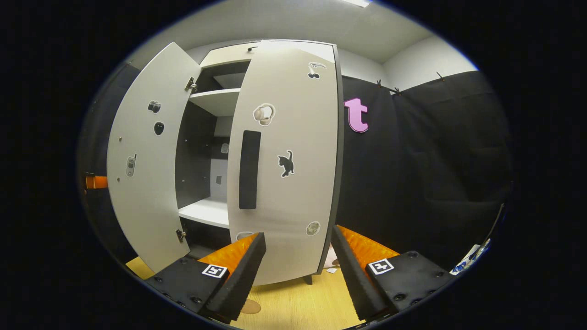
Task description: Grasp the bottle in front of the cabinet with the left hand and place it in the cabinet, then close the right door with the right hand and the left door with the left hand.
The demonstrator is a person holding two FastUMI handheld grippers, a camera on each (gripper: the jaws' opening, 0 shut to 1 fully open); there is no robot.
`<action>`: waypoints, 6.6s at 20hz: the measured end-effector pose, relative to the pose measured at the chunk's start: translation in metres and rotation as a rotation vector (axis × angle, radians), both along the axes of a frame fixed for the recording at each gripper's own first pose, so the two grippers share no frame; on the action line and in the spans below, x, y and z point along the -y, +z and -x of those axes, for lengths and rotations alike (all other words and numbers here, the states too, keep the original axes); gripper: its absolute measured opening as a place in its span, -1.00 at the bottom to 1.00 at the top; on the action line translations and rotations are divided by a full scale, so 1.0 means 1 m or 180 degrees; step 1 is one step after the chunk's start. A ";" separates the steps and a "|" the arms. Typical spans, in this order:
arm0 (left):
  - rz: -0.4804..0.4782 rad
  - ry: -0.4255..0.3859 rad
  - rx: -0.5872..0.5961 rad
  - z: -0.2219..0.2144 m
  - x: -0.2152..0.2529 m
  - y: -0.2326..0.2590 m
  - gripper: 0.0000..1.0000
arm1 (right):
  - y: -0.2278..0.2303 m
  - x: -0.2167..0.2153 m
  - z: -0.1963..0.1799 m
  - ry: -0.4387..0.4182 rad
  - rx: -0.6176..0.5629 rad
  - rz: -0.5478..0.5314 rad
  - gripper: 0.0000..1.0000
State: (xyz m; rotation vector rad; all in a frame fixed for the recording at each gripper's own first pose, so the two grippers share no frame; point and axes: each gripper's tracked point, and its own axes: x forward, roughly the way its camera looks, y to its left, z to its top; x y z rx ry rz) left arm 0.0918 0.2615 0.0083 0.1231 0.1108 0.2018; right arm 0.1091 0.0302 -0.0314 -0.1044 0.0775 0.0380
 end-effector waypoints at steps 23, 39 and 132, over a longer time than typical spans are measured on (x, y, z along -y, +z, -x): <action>-0.0024 -0.0056 -0.0013 -0.003 0.019 -0.010 0.80 | -0.013 0.003 0.001 -0.0057 -0.0039 -0.0003 0.91; 0.0145 -0.0260 -0.0060 -0.013 0.072 -0.020 0.82 | -0.018 0.039 0.002 -0.0110 -0.0035 -0.0013 0.92; 0.0143 -0.0568 0.0143 -0.013 0.115 0.015 0.89 | -0.020 0.037 0.006 -0.0016 -0.0011 -0.0094 0.91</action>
